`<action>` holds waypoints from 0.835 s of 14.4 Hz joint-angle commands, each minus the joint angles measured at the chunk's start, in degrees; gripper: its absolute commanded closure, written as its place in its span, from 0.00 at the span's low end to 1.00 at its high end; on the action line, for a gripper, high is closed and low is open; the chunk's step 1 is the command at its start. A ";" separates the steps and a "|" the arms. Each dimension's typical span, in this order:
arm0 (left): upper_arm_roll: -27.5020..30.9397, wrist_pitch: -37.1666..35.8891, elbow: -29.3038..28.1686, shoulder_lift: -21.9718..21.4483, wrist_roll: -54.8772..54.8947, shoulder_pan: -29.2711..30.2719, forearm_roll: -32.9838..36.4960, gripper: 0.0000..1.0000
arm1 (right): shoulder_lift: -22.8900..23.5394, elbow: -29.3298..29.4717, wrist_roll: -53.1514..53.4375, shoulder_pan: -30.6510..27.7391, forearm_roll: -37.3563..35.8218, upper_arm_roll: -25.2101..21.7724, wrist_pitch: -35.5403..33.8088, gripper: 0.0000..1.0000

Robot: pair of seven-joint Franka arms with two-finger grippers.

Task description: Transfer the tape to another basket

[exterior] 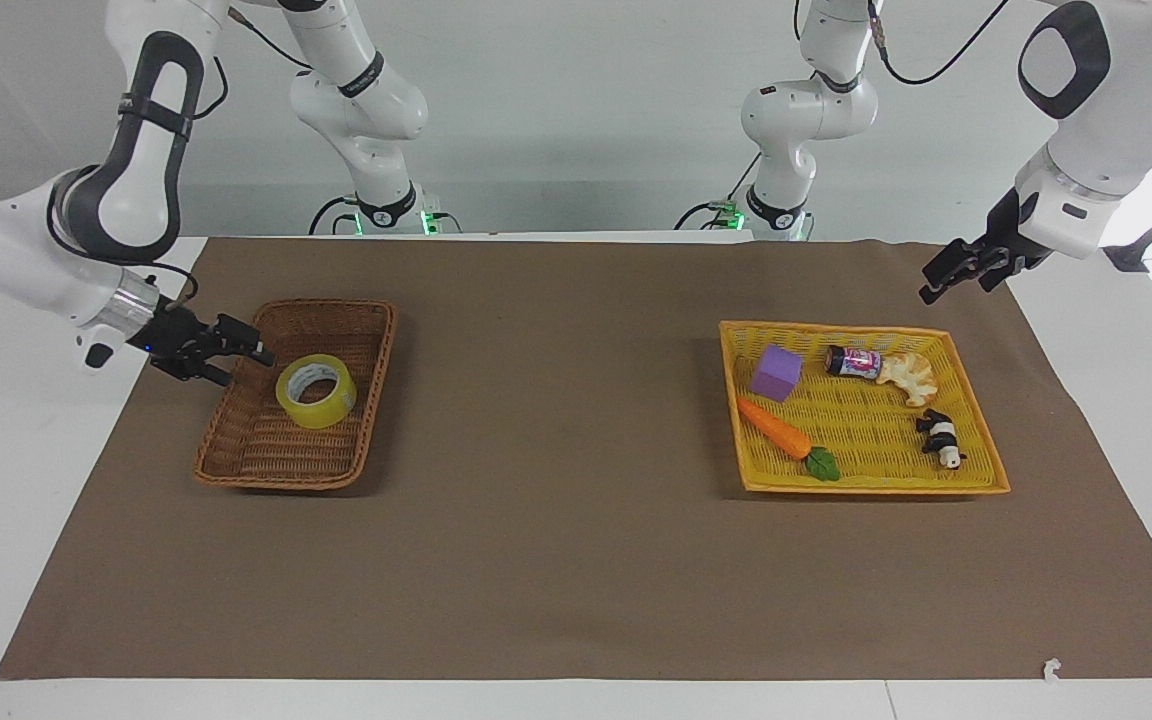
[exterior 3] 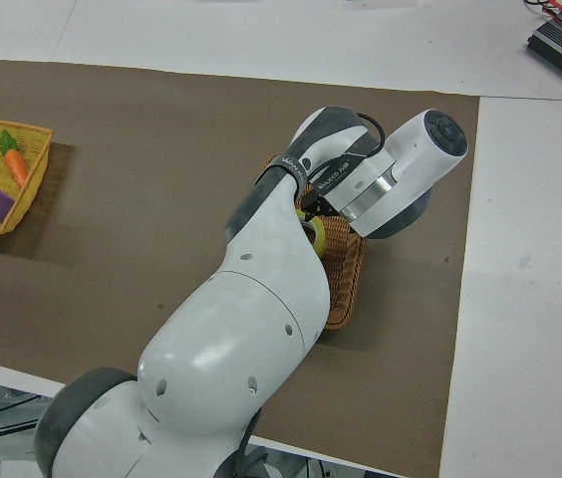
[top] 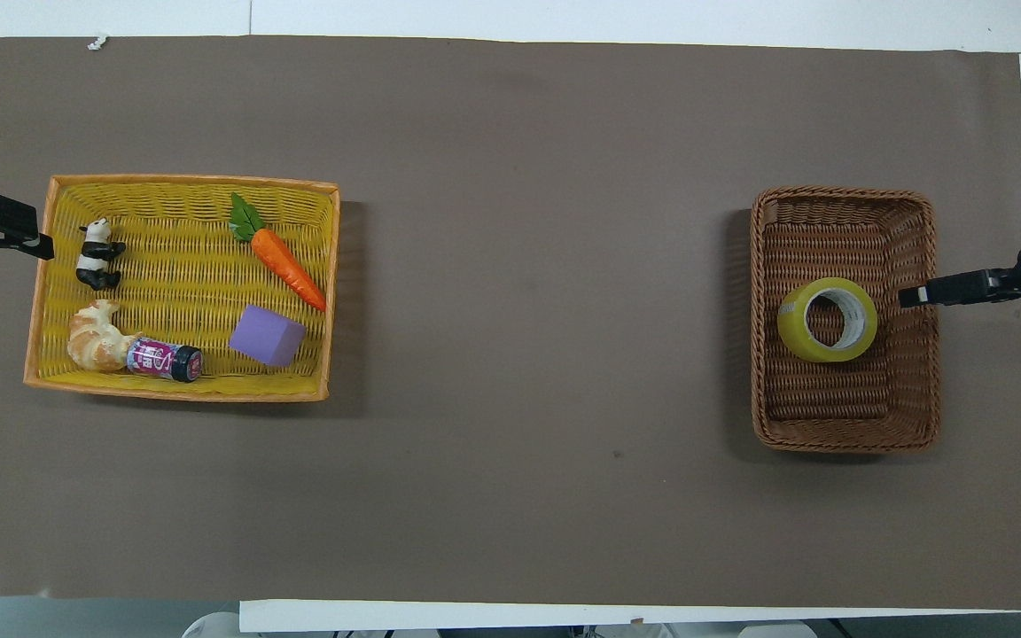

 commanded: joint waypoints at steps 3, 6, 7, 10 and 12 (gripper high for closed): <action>-1.18 -1.23 -1.18 -1.26 5.23 0.92 1.11 0.00 | -6.14 6.61 13.13 5.87 -10.69 0.47 -6.82 0.00; -2.23 1.07 -1.09 -1.35 5.24 1.45 1.03 0.00 | -6.23 16.02 26.07 9.93 -16.42 0.47 -17.20 0.00; -2.23 1.16 -1.09 -1.35 5.24 1.45 0.94 0.00 | -6.58 17.79 28.89 10.37 -16.87 0.47 -19.58 0.00; -2.49 9.37 -3.98 -1.53 4.80 1.45 1.03 0.00 | -6.76 22.53 31.20 10.46 -24.39 0.55 -23.98 0.00; -2.76 14.67 -7.49 -2.22 4.62 1.54 1.03 0.00 | -6.67 23.52 31.11 10.72 -28.64 0.99 -25.22 0.00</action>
